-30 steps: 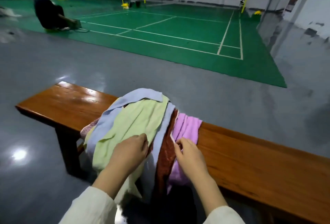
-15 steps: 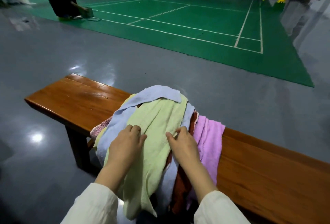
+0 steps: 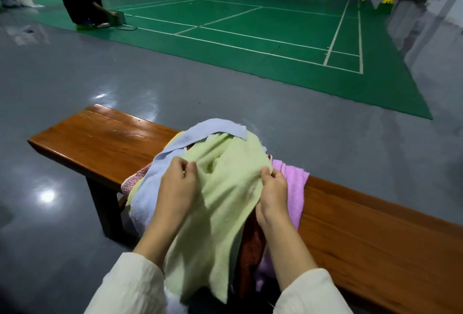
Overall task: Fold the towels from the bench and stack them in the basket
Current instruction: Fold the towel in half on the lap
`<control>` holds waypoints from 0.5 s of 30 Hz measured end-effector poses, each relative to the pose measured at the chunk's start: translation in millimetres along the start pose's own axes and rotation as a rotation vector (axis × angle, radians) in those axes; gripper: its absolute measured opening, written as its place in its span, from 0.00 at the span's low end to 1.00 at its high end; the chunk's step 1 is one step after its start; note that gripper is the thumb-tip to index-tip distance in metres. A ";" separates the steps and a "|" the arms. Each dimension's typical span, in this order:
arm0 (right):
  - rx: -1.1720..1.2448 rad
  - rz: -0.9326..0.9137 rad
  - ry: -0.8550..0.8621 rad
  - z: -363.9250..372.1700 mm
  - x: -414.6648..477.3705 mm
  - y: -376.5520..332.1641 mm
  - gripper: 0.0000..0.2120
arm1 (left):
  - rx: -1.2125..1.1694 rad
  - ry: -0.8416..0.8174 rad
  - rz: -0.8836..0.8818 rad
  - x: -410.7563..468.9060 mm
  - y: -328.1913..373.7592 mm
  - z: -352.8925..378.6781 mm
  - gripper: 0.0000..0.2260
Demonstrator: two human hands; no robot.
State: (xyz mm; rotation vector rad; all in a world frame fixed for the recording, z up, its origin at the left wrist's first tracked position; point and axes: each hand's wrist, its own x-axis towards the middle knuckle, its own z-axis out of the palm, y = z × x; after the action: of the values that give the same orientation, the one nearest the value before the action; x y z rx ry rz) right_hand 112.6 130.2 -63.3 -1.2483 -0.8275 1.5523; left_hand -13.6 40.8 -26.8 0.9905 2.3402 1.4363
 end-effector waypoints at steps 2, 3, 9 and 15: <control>0.289 0.135 0.001 -9.0 -0.2 -12.3 0.09 | -0.190 0.016 -0.102 -1.8 15.8 -1.0 0.11; 0.376 0.206 -0.031 -15.6 -3.1 -21.0 0.11 | -0.261 0.011 -0.137 -1.0 20.7 -1.8 0.12; 0.108 0.503 -0.352 -41.5 -26.2 -29.3 0.15 | 0.327 -0.355 -0.222 -7.7 33.9 0.7 0.22; 0.236 0.213 -0.227 -58.9 -31.3 -48.2 0.13 | -0.198 -0.494 0.004 -33.7 57.3 17.5 0.06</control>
State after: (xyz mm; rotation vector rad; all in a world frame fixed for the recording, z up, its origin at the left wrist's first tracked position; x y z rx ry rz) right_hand 182.8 113.1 -24.0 -1.0266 -0.6441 1.9305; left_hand 45.0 48.2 8.3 1.1363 1.8096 1.2211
